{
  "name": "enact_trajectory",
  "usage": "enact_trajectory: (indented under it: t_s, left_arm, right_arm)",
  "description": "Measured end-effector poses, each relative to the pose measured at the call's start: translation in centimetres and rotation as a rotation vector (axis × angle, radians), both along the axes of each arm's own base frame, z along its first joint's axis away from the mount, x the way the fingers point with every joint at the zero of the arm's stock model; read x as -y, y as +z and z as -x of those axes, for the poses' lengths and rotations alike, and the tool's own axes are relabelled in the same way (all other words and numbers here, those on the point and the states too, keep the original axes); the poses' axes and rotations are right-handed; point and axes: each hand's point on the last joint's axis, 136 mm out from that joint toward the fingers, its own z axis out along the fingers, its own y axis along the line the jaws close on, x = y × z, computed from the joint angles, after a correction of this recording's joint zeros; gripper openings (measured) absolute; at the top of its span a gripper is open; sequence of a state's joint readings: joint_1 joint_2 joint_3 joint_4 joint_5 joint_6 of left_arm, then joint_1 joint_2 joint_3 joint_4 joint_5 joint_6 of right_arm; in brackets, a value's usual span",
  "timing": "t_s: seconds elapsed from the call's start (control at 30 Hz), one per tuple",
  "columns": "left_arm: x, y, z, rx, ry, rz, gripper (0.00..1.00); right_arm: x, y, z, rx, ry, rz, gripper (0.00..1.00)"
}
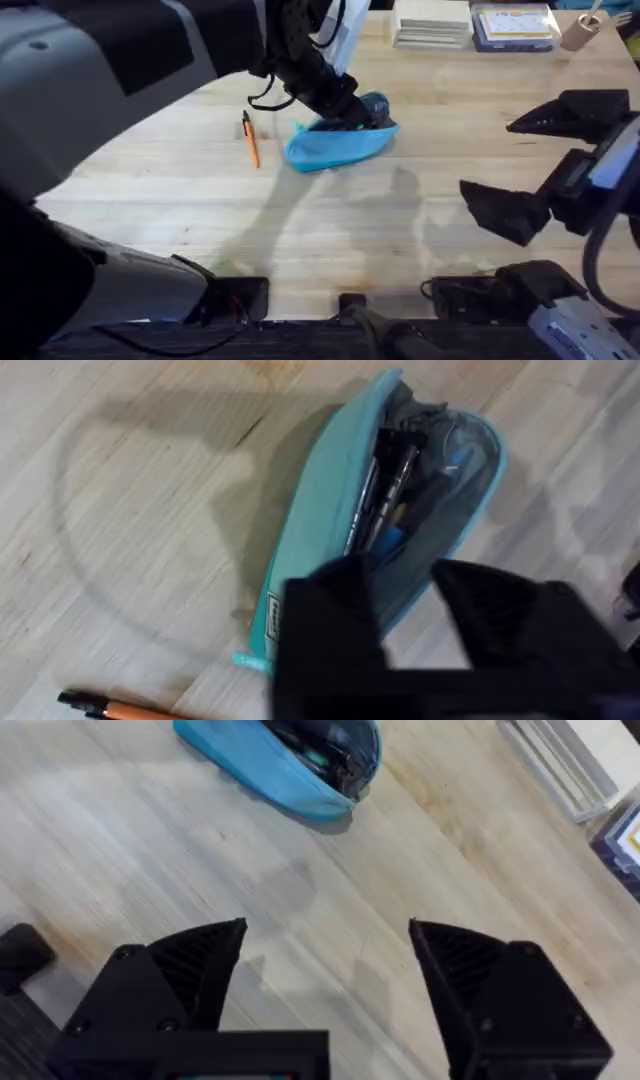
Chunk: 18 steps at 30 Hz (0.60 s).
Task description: Unzip the bag, pick up the pens from the table one at a time and place them inside, then zip the bag closed.
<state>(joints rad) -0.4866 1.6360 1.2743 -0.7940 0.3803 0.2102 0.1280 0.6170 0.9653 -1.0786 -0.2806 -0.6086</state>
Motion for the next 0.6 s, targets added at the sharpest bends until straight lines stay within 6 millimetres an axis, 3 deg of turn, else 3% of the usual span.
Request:
enact_trajectory:
  t_s: [0.13,0.17,0.6]
  left_arm:
    - [0.0,-0.03,0.07,-0.004,0.0,0.0,0.934]
    - [0.03,-0.02,0.1,-0.003,-0.001,-0.001,0.98]
    - [-0.07,0.5,-0.18,0.019,0.004,-0.009,0.995]
  right_arm:
    - [0.0,0.0,0.0,0.0,0.0,0.0,0.997]
    - [0.0,0.0,0.0,0.0,0.0,0.0,0.997]
    - [0.0,0.0,0.0,0.0,0.0,0.0,0.996]
